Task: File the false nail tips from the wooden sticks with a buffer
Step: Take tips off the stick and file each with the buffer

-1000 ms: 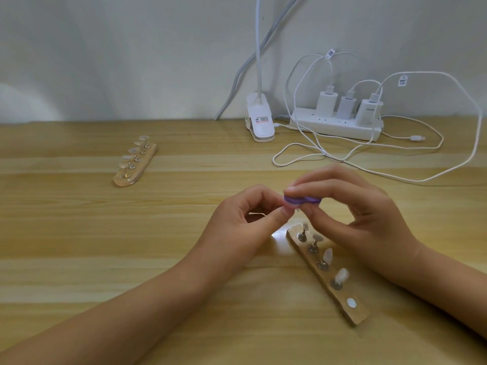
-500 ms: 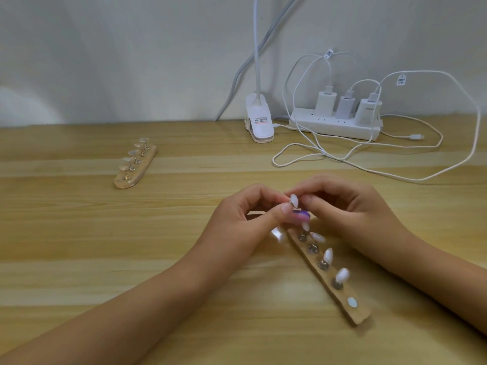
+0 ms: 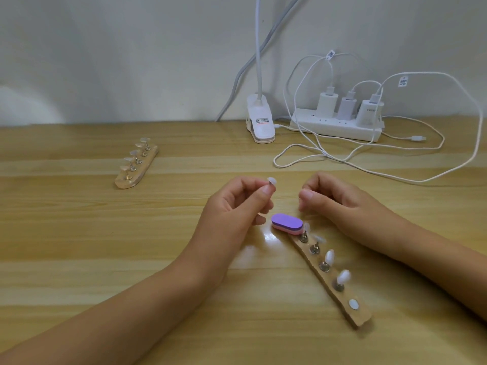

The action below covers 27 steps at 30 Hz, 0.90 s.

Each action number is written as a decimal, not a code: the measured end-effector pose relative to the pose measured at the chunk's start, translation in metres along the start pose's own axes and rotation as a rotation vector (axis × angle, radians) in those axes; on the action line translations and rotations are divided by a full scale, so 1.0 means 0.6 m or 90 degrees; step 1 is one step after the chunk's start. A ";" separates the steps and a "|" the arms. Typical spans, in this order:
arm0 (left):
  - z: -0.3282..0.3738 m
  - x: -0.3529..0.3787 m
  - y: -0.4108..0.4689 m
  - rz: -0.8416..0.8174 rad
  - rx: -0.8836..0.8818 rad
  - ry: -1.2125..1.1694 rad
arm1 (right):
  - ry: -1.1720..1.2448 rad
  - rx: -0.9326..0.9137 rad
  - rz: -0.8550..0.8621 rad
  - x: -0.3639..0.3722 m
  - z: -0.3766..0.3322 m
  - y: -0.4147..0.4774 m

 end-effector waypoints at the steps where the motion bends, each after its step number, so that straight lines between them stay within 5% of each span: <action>1: 0.000 0.000 -0.001 -0.003 0.000 0.003 | 0.009 0.001 -0.033 0.004 -0.003 0.001; 8: 0.004 -0.003 0.002 0.017 0.001 -0.042 | -0.131 0.054 -0.232 0.009 -0.028 0.028; 16: 0.003 -0.001 0.003 0.016 0.005 -0.041 | -0.045 0.046 -0.279 0.015 -0.031 0.031; 18: 0.004 -0.001 0.003 0.013 0.007 -0.056 | 0.041 0.052 -0.205 0.009 -0.025 0.037; 22: 0.003 0.002 0.002 -0.019 -0.013 -0.040 | 0.182 -0.036 0.143 -0.027 -0.031 0.023; 27: 0.000 0.014 -0.004 -0.092 -0.027 0.017 | 0.115 -0.194 0.165 -0.003 -0.045 -0.019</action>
Point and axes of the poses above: each hand's wrist, its own y-axis towards the middle knuckle, its own x-axis out of the palm, z = x × y, the point moved 4 cm from there along y, towards the middle knuckle, and after that the axes turned 13 degrees about -y, right-handed, at the moved point
